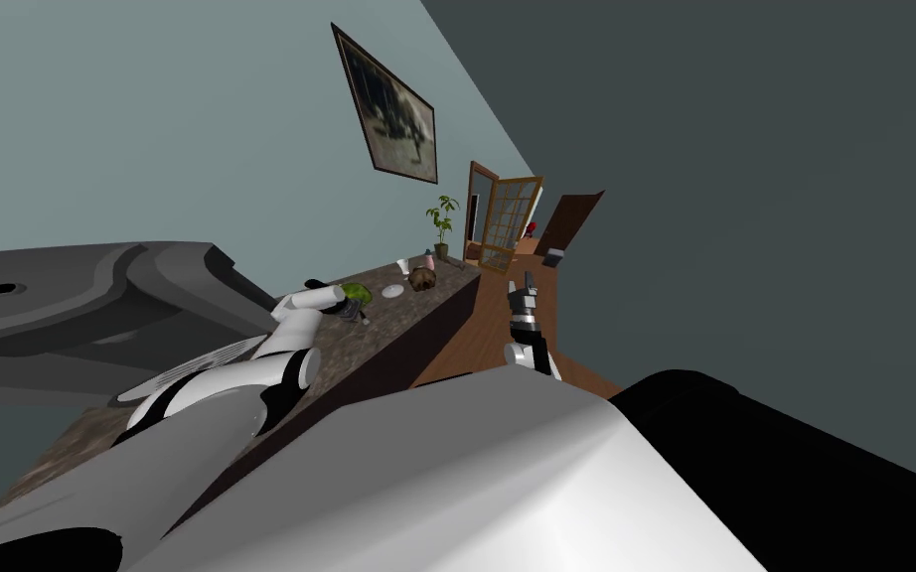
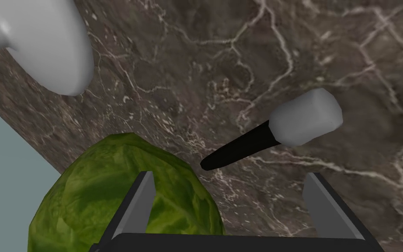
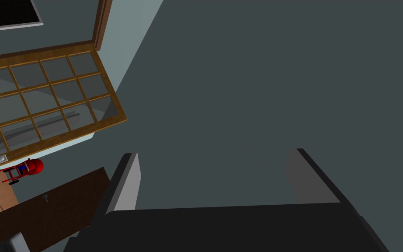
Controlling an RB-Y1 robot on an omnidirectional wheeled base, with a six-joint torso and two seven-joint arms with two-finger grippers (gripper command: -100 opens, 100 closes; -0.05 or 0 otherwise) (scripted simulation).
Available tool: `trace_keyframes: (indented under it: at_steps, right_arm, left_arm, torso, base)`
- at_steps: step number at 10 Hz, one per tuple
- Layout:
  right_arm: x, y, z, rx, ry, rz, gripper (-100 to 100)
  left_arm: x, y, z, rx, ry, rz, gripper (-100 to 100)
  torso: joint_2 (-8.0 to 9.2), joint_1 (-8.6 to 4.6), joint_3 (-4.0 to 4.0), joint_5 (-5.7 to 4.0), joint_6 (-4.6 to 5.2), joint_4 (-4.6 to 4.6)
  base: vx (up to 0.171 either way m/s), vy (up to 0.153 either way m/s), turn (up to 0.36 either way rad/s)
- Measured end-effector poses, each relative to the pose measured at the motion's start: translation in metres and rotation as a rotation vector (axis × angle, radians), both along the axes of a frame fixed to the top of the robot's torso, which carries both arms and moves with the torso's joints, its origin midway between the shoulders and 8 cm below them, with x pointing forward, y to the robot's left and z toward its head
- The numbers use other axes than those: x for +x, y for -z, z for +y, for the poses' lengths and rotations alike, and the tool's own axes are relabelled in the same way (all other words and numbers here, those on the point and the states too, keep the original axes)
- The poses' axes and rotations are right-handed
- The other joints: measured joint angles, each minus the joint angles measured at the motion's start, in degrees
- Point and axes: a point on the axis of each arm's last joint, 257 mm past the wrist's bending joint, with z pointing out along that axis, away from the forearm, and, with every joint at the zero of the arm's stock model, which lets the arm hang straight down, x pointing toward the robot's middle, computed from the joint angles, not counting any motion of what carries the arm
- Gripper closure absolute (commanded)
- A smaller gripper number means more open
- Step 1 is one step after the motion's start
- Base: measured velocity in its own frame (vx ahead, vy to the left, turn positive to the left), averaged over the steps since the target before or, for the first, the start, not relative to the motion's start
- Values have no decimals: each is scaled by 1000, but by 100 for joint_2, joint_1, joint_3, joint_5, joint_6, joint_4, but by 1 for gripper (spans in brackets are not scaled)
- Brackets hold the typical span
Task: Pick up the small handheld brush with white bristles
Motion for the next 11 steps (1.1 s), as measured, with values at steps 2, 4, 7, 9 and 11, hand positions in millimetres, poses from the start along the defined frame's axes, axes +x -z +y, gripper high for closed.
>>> trace_keyframes:
  at_steps: [2, 4, 7, 9, 11]
  right_arm:
    - [0, 0, 0, 0, 0, 0, 0]
    - [0, 0, 0, 0, 0, 0, 0]
    - [0, 0, 0, 0, 0, 0, 0]
    - [0, 0, 0, 0, 0, 0, 0]
    - [0, 0, 0, 0, 0, 0, 0]
  left_arm:
    - [-5, 6, -6, -29, -9, 41, -100]
    - [-12, 13, -15, -69, -21, 94, -100]
    - [-23, 16, -32, -120, -31, 163, -100]
    - [-27, 20, -39, -142, -36, 192, -100]
    - [-32, 21, -53, -181, -43, 244, -100]
  torso:
    - [-2, -16, -1, -5, 4, 0]
    - [0, 1, 0, -1, 1, 0]
    - [-6, -7, -3, -2, 0, -1]
    - [-7, -12, -4, -3, 2, -1]
    - [-4, -1, -2, 0, -2, -1]
  base:
    - [-17, 39, -66]
    - [-15, 80, -56]
    - [-4, 48, -36]
    - [-10, 71, -82]
    - [-5, 69, -50]
